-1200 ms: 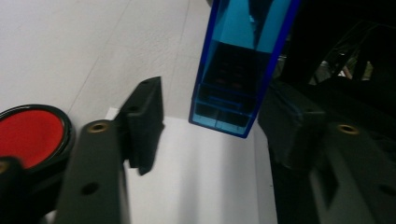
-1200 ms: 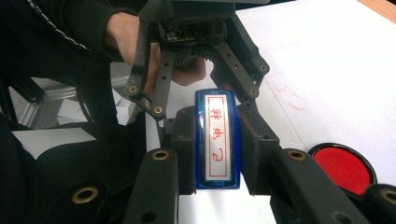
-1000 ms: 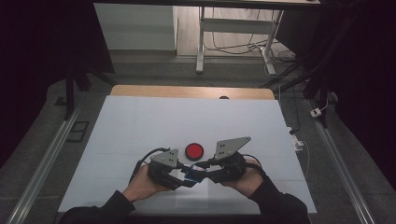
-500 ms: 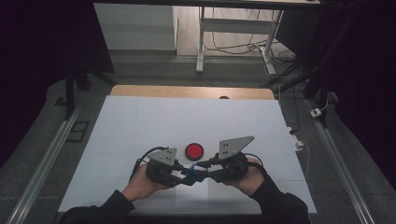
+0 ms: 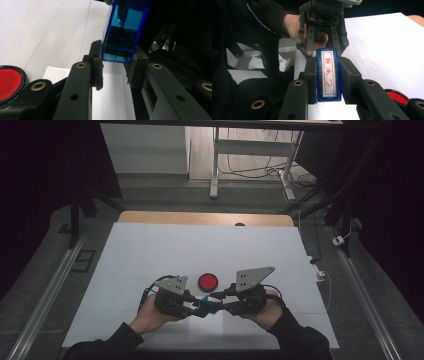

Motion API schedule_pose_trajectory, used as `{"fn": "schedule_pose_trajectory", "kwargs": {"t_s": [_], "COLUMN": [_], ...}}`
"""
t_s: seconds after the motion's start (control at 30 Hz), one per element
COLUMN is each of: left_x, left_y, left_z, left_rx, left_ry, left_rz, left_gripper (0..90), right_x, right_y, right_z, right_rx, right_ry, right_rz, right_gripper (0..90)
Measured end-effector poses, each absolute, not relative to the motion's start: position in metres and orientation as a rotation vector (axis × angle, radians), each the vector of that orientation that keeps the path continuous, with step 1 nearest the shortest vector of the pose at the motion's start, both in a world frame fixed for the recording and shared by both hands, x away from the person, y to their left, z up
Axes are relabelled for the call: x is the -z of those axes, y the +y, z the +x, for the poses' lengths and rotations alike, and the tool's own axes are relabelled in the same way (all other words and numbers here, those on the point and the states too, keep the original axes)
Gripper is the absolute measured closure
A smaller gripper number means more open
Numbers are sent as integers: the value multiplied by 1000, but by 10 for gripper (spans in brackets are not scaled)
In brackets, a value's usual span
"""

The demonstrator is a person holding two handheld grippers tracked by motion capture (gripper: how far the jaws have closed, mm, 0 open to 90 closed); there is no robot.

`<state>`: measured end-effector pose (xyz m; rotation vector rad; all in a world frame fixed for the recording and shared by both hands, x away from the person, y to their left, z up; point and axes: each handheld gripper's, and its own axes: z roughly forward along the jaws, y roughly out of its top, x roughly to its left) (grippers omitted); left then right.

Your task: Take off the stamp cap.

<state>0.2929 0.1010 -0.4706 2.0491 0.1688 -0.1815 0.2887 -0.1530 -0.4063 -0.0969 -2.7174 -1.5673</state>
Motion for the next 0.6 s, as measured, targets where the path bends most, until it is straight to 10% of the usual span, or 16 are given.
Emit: {"fn": "schedule_pose_trajectory", "kwargs": {"t_s": [0.6], "left_x": [472], "left_y": [101], "left_z": [293], "left_rx": [95], "left_ry": [316], "left_rz": [2147], "left_gripper": [689], "right_x": [404], "right_y": [-154], "right_z": [285], "right_rx": [1620], "right_ry": [-2806], "right_rz": [-151], "right_gripper": [704]}}
